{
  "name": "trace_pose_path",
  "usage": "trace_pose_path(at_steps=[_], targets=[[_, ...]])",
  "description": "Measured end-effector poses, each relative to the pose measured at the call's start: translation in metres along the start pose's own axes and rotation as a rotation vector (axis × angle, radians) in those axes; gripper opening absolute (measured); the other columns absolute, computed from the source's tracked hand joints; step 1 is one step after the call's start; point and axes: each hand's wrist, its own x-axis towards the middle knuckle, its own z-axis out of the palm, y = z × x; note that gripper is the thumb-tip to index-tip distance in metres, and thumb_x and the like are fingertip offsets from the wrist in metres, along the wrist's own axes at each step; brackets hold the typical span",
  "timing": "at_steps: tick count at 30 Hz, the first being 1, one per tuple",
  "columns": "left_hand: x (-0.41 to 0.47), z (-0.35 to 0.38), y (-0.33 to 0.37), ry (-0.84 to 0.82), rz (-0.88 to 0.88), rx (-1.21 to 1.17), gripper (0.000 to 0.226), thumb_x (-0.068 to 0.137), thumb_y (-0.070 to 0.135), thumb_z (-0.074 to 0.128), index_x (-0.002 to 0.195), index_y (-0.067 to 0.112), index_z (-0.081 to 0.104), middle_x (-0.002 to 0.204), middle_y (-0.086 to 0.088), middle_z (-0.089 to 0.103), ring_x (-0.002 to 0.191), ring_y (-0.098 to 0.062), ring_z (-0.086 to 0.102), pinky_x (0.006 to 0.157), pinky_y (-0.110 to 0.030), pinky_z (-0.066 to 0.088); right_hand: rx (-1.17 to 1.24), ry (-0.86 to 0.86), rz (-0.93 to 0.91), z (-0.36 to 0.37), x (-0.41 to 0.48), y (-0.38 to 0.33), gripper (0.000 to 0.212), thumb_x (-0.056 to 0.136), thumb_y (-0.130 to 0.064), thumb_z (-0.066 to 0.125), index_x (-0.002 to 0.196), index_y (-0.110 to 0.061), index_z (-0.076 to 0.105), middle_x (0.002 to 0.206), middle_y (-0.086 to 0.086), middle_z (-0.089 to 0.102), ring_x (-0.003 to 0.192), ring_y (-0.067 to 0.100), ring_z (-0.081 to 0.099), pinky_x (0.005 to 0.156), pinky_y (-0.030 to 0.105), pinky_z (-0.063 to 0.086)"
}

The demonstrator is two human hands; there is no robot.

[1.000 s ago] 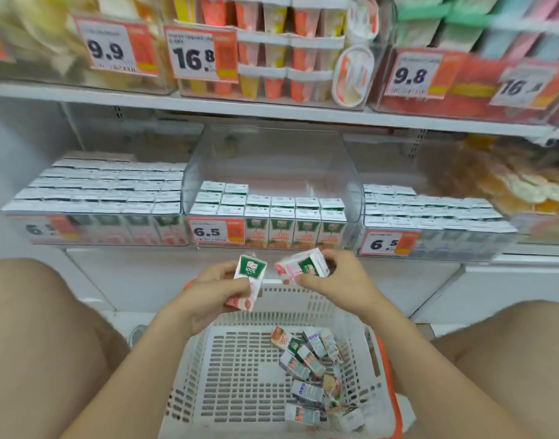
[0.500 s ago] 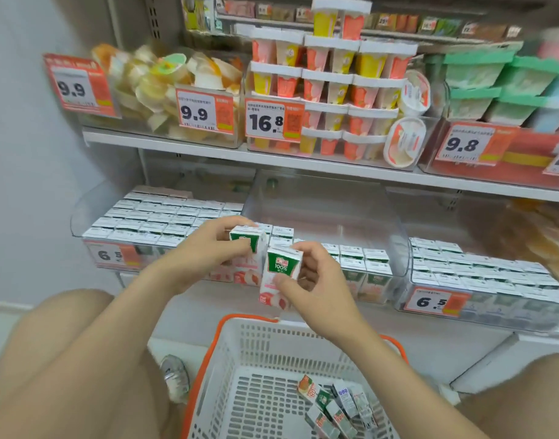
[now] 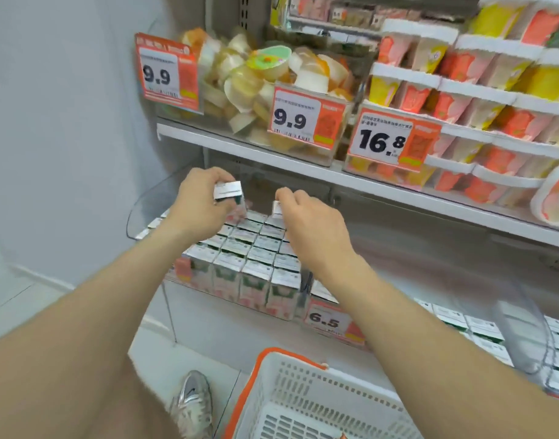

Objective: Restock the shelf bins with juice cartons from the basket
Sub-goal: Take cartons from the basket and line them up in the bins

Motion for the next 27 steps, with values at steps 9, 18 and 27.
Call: trace_pose_path(at_steps=[9,18,27], targets=[[0.009,0.005,-0.027,-0.137,0.007,0.081,0.043,0.104,0.003,0.055,0.132,0.035,0.057,0.123,0.001,0.050,0.100,-0.020,0.055,0.062,-0.015,0.041,0.375,-0.318,0.414,0.071,0.105,-0.004,0.048,0.099,-0.011,0.065,0.144,-0.018,0.051,0.133,0.014,0.060,0.120,0.036,0.061,0.089,0.039,0.051],[0.009,0.010,-0.020,-0.107,-0.075,0.015,0.055,0.103,-0.006,0.050,0.146,0.029,0.044,0.121,0.001,0.052,0.075,0.000,0.053,0.048,-0.012,0.043,0.462,-0.696,0.298,0.080,0.124,0.011,0.053,0.106,-0.015,0.039,0.159,-0.015,0.039,0.167,0.010,0.035,0.152,0.029,0.034,0.125,0.041,0.028],[0.002,0.011,0.007,-0.058,-0.039,-0.056,0.045,0.103,0.013,0.064,0.143,0.026,0.048,0.126,0.004,0.066,0.097,-0.016,0.063,0.068,-0.016,0.046,0.865,-0.265,0.007,0.027,0.074,-0.002,0.042,0.084,-0.019,0.074,0.124,-0.028,0.067,0.096,-0.007,0.077,0.081,0.011,0.073,0.077,0.027,0.056]])
